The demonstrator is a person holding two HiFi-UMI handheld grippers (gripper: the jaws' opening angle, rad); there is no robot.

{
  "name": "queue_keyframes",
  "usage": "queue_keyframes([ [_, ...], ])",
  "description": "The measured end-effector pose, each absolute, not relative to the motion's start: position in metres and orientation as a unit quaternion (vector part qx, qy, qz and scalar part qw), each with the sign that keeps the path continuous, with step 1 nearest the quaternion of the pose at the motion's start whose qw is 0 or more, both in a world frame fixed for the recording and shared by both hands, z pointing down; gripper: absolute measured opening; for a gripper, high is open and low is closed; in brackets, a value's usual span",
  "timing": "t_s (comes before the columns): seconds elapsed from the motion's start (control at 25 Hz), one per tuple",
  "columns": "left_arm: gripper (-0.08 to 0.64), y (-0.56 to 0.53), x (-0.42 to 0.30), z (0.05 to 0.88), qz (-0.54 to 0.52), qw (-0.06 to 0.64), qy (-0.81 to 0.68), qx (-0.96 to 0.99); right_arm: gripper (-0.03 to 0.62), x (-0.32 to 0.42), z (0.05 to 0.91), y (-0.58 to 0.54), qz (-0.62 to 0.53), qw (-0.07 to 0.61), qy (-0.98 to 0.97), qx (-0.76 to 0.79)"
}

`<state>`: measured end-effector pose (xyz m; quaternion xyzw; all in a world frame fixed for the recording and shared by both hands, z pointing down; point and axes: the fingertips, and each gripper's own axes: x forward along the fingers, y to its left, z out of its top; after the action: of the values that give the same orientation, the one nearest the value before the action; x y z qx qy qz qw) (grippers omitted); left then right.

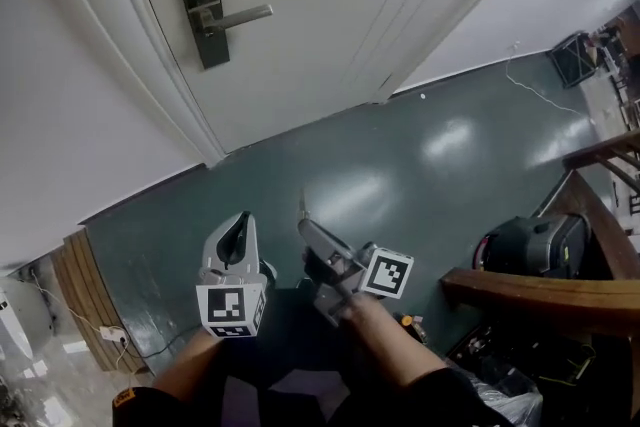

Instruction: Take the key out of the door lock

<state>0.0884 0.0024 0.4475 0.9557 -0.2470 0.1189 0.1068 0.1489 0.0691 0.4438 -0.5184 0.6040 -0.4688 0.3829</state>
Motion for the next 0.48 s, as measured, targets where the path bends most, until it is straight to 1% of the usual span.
queue_keyframes([
  [0.12,0.018,0.049,0.086,0.449,0.130,0.101,-0.253,0.953,0.014,0.151,0.445,0.112,-0.467,0.385,0.606,-0.517],
  [0.24,0.018,0.089,0.070,0.455,0.147,0.100,-0.271,0.946,0.014,0.151,0.448,0.151,-0.462,0.371,0.611,-0.525],
  [0.48,0.018,0.112,0.011,0.450,0.159,0.097,-0.350,0.918,0.014,0.150,0.461,0.202,-0.464,0.350,0.609,-0.540],
])
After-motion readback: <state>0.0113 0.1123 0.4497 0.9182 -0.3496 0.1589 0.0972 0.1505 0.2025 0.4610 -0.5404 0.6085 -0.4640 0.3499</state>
